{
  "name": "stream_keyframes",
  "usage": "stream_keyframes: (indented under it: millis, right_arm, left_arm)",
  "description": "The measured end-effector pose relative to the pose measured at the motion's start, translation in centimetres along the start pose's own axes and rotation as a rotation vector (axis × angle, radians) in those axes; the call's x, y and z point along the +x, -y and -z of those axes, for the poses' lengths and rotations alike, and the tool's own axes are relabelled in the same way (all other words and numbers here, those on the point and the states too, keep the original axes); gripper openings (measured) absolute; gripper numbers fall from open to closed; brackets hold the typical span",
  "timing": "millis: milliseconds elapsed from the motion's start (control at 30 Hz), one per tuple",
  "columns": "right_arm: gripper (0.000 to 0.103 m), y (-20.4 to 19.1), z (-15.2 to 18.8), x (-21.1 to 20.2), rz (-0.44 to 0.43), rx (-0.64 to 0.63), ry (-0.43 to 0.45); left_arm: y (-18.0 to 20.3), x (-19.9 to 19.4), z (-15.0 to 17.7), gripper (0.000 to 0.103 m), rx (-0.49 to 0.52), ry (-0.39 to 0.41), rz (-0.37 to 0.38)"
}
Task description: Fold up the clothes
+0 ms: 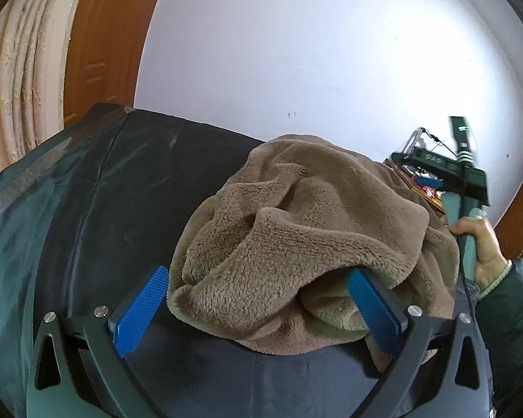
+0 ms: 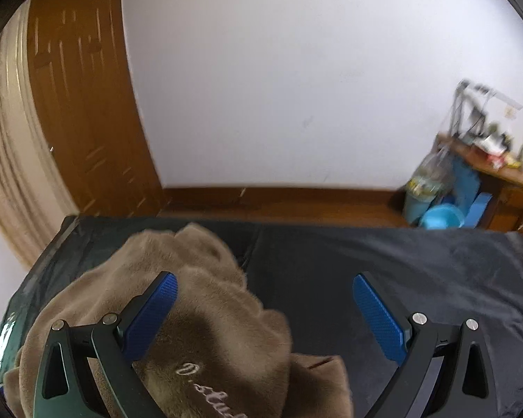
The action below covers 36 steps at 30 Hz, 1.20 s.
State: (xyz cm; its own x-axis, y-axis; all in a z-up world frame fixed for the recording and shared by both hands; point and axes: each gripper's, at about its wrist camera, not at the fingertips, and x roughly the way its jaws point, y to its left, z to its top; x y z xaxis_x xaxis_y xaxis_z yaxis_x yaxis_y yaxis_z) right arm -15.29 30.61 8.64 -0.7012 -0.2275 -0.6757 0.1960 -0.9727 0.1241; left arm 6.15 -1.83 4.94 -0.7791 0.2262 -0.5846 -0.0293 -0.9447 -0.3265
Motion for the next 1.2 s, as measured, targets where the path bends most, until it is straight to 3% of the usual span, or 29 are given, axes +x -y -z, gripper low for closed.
stream_keyframes:
  millis: [100, 300, 367, 433, 533, 900, 1067, 1200]
  right_arm:
    - [0.102, 0.4, 0.1, 2.5, -0.072, 0.018, -0.101]
    - [0.101, 1.4, 1.4, 4.6, -0.226, 0.116, -0.156]
    - [0.092, 1.0, 1.7, 4.5, -0.247, 0.103, -0.155]
    - [0.066, 0.4, 1.9, 4.0, -0.263, 0.086, -0.142]
    - [0.037, -1.1, 2.2, 2.6, -0.275, 0.032, -0.102]
    - [0.037, -7.7, 6.3, -2.3, -0.297, -0.201, -0.078]
    - [0.038, -8.4, 7.5, -3.8, -0.178, -0.281, -0.039]
    - [0.058, -7.6, 6.2, -2.6, -0.128, -0.238, -0.032]
  left_arm:
    - [0.2, 0.4, 0.1, 0.103, -0.004, -0.003, -0.006]
    - [0.5, 1.3, 0.2, 0.103, -0.015, -0.014, -0.018]
    - [0.5, 1.5, 0.2, 0.103, -0.018, -0.025, -0.016]
    - [0.5, 1.4, 0.2, 0.103, -0.019, -0.027, -0.02]
    - [0.5, 1.2, 0.1, 0.103, -0.018, -0.018, -0.031]
    - [0.4, 1.2, -0.1, 0.103, -0.064, 0.017, -0.063]
    - [0.2, 1.0, 0.1, 0.103, -0.065, 0.022, -0.057]
    - [0.1, 1.0, 0.1, 0.103, -0.067, 0.021, -0.052]
